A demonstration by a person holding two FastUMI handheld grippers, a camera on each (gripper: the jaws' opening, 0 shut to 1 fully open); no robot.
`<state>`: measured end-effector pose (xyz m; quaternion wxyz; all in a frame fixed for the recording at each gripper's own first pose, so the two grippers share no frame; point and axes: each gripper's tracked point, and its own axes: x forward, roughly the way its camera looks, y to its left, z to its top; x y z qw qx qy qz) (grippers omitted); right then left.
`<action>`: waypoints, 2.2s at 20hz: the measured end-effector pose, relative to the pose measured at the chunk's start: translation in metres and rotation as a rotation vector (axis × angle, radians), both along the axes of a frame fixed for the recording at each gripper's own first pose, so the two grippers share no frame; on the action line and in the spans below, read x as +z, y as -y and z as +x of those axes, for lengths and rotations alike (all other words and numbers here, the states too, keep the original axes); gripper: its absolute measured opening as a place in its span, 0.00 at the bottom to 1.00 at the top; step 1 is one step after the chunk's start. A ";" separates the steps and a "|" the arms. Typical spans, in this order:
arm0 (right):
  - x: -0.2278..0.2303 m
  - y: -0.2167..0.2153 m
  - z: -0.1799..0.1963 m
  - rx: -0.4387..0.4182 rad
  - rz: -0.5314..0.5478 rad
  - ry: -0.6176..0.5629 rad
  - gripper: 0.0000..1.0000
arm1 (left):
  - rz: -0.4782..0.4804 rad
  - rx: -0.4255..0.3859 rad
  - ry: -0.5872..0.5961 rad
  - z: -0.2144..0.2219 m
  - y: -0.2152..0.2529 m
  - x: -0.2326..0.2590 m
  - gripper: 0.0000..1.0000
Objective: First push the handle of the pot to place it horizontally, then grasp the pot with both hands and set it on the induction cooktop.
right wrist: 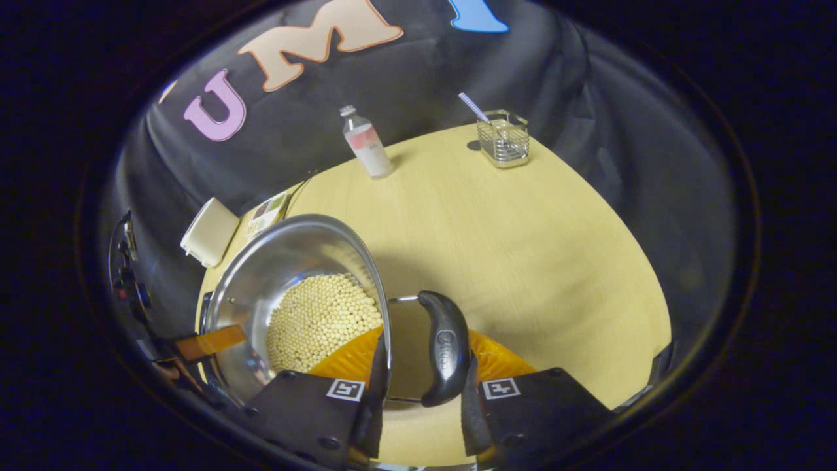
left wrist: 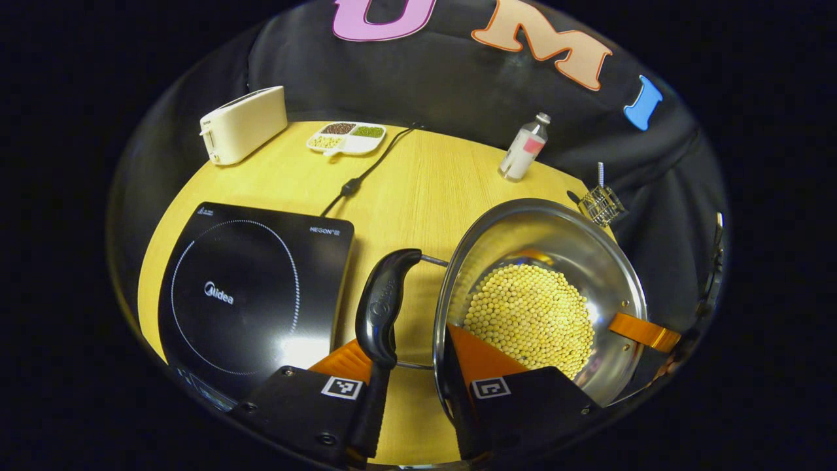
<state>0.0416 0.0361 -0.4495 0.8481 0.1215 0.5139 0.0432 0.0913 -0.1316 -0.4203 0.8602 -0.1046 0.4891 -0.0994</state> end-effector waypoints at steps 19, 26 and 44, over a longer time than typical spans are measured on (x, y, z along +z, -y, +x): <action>0.048 -0.192 -0.068 0.017 0.029 0.022 0.51 | 0.010 0.050 0.017 0.022 -0.254 0.002 0.46; 0.043 -0.252 -0.075 0.065 0.048 0.024 0.45 | 0.022 0.100 0.008 0.017 -0.317 -0.007 0.46; 0.028 -0.275 -0.069 0.060 0.061 0.026 0.45 | 0.021 0.098 0.022 0.028 -0.335 -0.014 0.46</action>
